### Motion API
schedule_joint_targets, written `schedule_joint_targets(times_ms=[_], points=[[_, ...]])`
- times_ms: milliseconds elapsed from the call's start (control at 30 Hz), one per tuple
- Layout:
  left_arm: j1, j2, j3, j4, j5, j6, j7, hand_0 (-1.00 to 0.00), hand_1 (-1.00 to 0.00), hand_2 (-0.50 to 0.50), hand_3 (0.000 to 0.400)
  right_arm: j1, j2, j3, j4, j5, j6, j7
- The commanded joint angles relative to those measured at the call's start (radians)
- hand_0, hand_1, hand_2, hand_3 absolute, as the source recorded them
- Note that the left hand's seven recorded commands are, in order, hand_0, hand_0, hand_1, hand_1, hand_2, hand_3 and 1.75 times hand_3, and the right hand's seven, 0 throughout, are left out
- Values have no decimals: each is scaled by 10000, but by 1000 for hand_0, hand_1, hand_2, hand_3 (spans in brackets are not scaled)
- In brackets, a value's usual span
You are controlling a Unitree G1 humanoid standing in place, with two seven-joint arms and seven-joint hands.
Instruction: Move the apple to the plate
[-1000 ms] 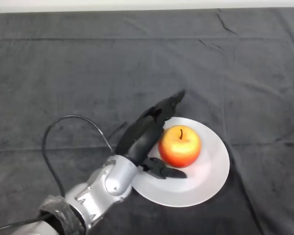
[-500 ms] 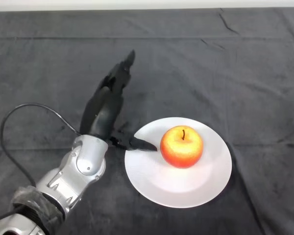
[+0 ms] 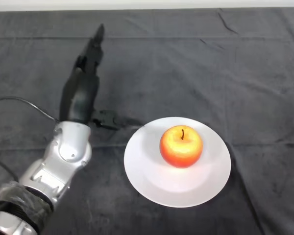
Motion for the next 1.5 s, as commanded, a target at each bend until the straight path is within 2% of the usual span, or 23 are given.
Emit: schedule_joint_targets(times_ms=[33,267,500,1033,1333,1500], points=[[519,728,451,-720,-85,37,-20,0,0,0,0,-467,-254,18,-146,223,10,-14],[1009,1362,1540,-1611,-106,287,200,0,0,0,0,-460,-246,22,-164,223,10,-21],[1444,1742,2533,-2250,-3,483,521,0,0,0,0,-454,-239,26,-181,224,11,-27],[2115,2242,4508,-2758,15,610,871,0,0,0,0,-445,-231,31,-204,227,14,-38],[2777,2779,5977,-3074,-423,566,702,0,0,0,0,-444,-230,32,-209,230,16,-41],[3038,2880,6613,-3328,-426,694,826,0,0,0,0,-444,-231,33,-208,231,17,-42]])
